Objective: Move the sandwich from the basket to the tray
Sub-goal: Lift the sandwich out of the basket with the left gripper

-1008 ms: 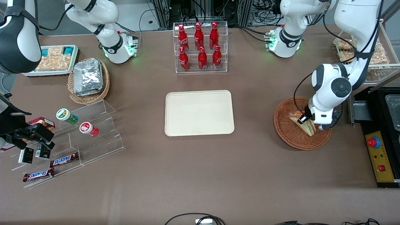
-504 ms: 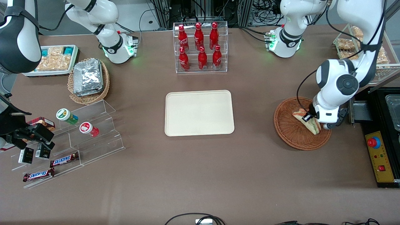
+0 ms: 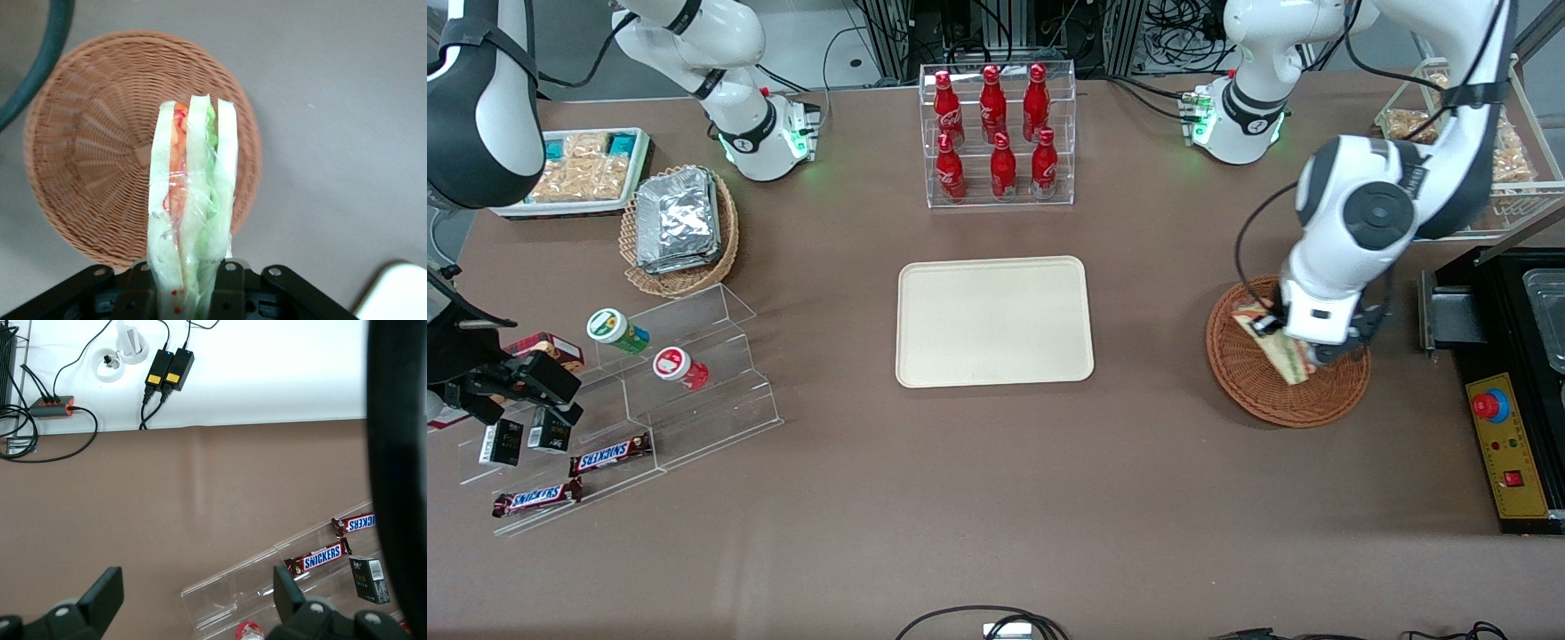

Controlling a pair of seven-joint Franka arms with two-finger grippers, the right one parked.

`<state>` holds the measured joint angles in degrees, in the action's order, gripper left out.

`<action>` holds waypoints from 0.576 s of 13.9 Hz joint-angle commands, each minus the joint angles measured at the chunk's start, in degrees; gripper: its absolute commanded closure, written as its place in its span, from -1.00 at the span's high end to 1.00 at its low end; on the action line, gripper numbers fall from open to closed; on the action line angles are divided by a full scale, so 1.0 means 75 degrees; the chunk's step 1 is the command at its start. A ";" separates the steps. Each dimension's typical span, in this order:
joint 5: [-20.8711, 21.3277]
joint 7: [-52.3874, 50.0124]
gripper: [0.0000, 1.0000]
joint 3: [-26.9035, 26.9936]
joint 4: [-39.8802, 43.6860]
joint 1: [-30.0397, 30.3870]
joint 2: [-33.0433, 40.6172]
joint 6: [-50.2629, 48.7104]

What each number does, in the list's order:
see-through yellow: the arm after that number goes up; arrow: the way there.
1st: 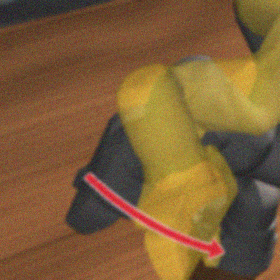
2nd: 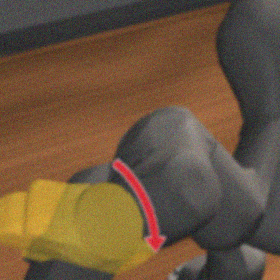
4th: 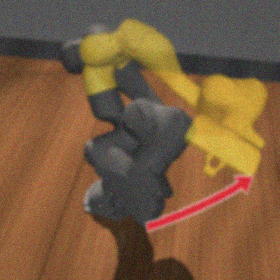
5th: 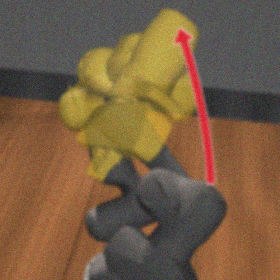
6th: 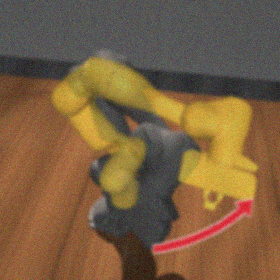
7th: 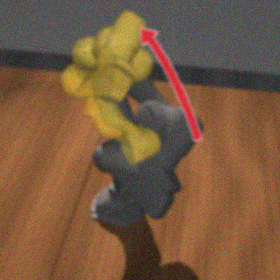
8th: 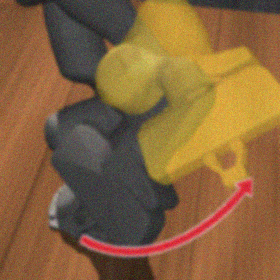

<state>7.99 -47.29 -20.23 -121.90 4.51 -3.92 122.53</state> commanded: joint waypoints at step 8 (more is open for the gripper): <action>0.0982 -0.0512 -1.00 -0.1697 0.0878 -0.1336 -0.0999 -0.0014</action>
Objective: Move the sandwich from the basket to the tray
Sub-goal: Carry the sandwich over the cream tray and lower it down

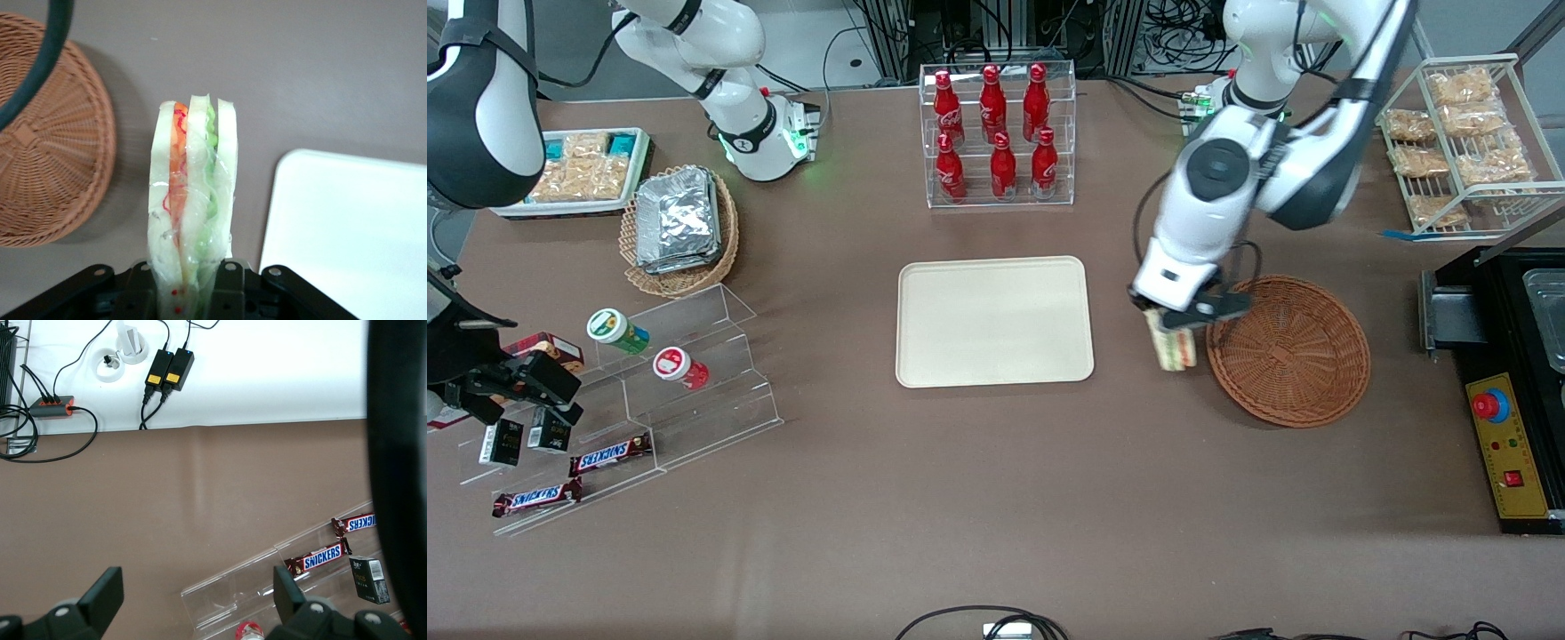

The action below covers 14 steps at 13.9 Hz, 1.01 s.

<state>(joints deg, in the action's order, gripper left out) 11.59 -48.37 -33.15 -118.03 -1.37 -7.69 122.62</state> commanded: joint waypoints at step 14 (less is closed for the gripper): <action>0.2357 -0.2200 -1.00 0.0037 0.1324 -0.2466 -0.3743 0.0983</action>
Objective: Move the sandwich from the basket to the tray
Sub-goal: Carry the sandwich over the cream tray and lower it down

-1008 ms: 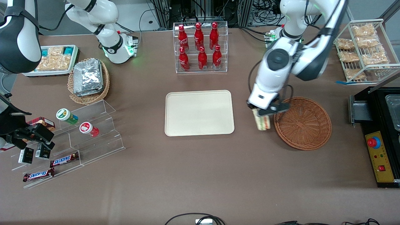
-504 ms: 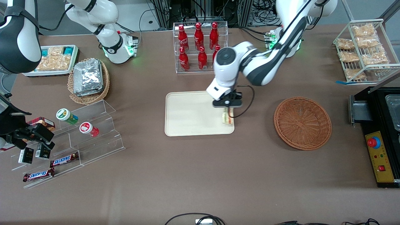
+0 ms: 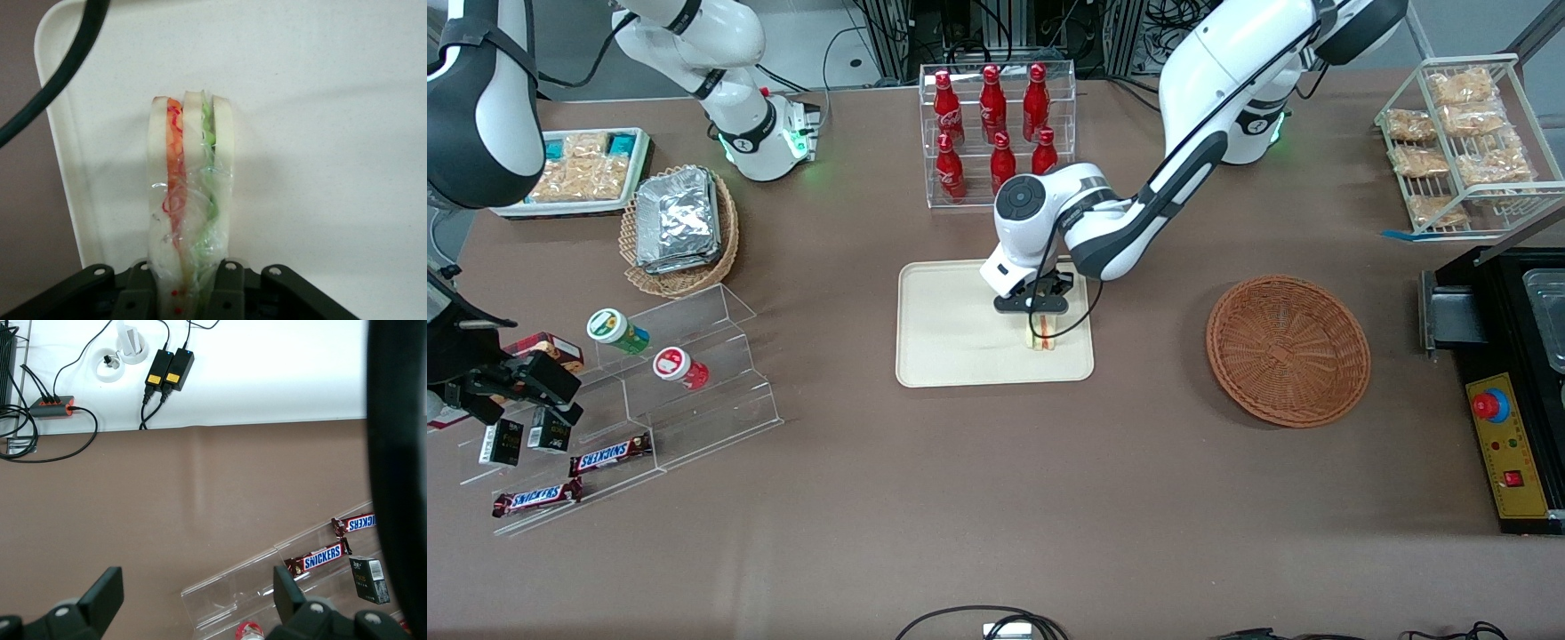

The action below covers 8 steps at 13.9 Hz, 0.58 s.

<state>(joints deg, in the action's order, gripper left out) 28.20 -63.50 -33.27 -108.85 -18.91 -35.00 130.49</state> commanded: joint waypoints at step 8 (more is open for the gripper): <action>0.0025 -0.0263 1.00 0.0053 0.0274 -0.0045 0.0153 -0.0288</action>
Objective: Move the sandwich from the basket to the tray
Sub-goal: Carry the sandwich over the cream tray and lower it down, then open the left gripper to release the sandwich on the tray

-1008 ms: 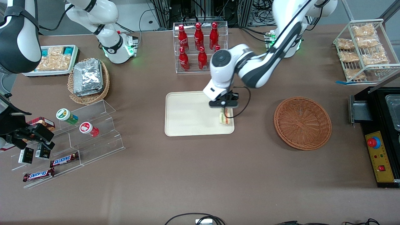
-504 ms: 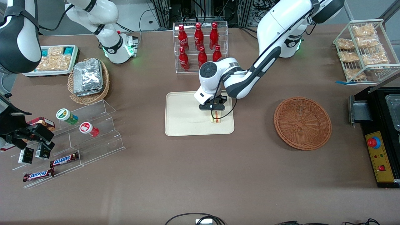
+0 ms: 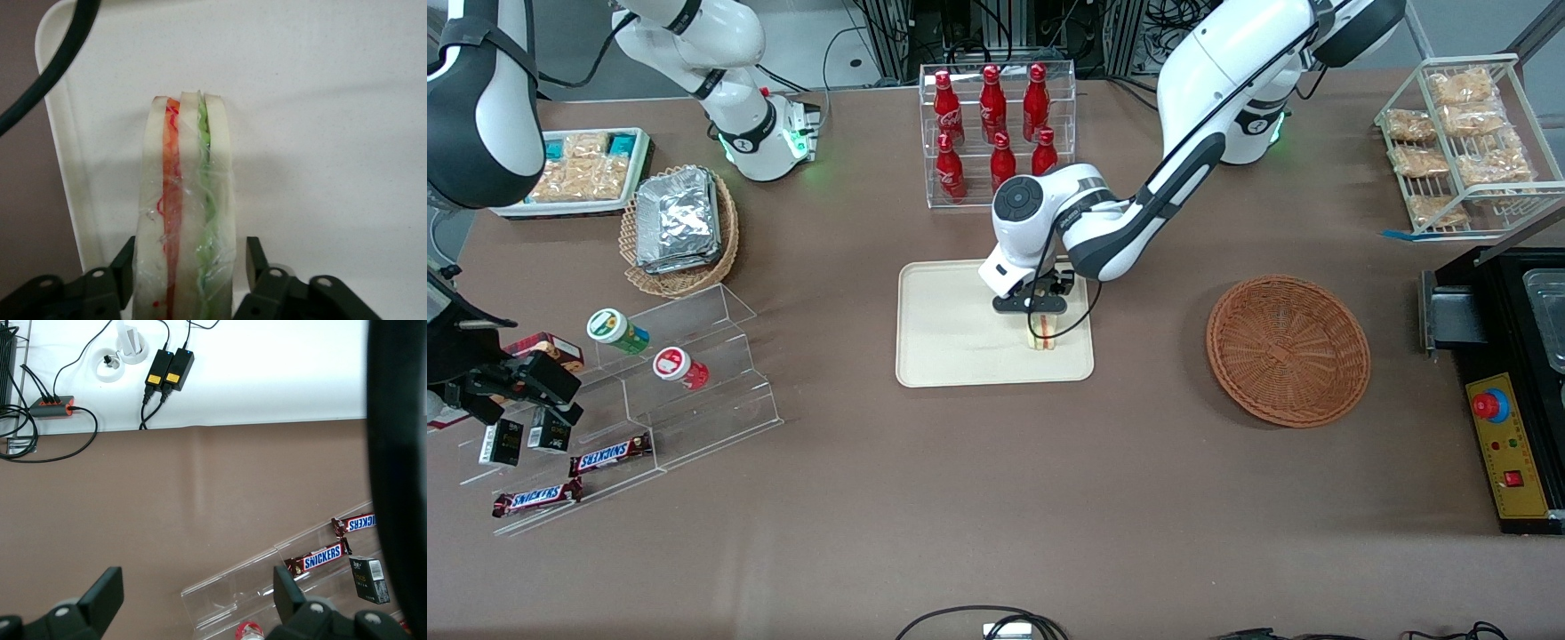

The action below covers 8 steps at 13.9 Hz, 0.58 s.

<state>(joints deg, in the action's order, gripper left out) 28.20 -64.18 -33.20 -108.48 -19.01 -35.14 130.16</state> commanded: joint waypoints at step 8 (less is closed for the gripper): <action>-0.0525 -0.0571 1.00 0.0079 0.2100 0.0880 0.0630 -0.2365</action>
<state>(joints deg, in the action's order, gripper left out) 25.88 -67.66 -32.56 -93.71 -14.56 -32.67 115.50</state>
